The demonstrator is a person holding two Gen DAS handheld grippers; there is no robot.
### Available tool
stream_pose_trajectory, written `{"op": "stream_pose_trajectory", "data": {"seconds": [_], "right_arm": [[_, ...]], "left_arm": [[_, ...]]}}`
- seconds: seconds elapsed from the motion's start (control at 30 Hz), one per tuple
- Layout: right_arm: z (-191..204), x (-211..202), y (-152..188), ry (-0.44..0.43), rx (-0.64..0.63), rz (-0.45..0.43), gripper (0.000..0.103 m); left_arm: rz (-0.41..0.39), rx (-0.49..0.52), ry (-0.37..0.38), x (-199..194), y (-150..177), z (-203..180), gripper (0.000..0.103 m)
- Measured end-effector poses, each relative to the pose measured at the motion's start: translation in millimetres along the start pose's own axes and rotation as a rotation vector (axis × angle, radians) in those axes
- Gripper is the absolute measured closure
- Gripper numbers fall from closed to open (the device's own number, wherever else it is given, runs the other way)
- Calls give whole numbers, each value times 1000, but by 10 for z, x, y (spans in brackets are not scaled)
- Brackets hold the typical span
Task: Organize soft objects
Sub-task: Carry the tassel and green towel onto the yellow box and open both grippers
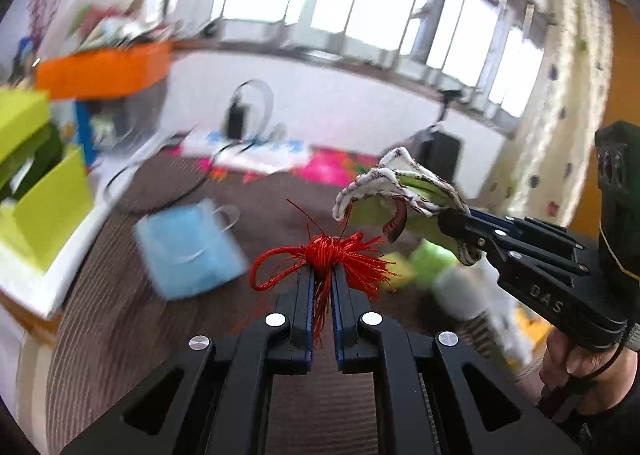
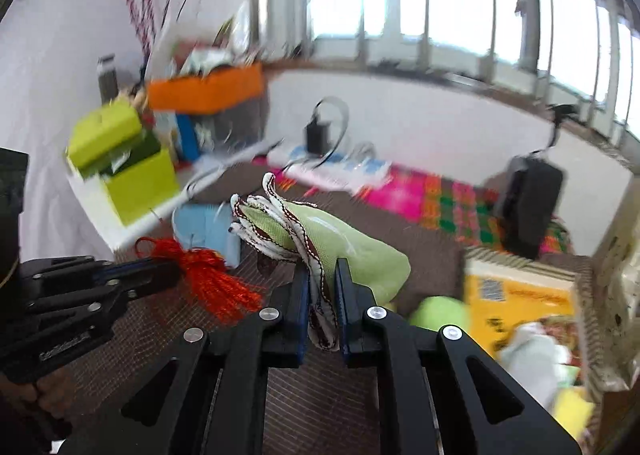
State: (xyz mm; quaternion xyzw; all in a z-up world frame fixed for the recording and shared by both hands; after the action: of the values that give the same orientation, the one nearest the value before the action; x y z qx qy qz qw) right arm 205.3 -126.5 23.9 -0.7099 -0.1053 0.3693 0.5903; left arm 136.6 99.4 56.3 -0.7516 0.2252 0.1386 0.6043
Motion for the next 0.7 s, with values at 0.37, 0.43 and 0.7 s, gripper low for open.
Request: {"op": "stream_pose_trajectory", "data": {"seconds": [0.37,0.43,0.7], "right_arm": [[-1338,-703,426,298,160,39,91],[-1526,-681,606,315,187,91,90],[-1755,-705,952,294,201,163,61]], "left_arm": [[61,159,278,567,-63,-1525,96],[97,179,316,762,33,-1758,95],[259,199,341,1319,426,-2114,94]]}}
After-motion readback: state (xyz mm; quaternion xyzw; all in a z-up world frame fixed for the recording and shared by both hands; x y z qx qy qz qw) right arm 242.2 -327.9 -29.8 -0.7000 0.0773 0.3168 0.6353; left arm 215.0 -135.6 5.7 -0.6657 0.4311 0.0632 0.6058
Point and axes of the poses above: each gripper's, at about its wrist camera, not at the fingertips, and x roughly the way its jaws point, z to its left, y to its underside, the point moved 3 cm from there along x, roughly the way its jaws point, and after that the axes turned 5 degrees about -z, right-handed, at the moved point
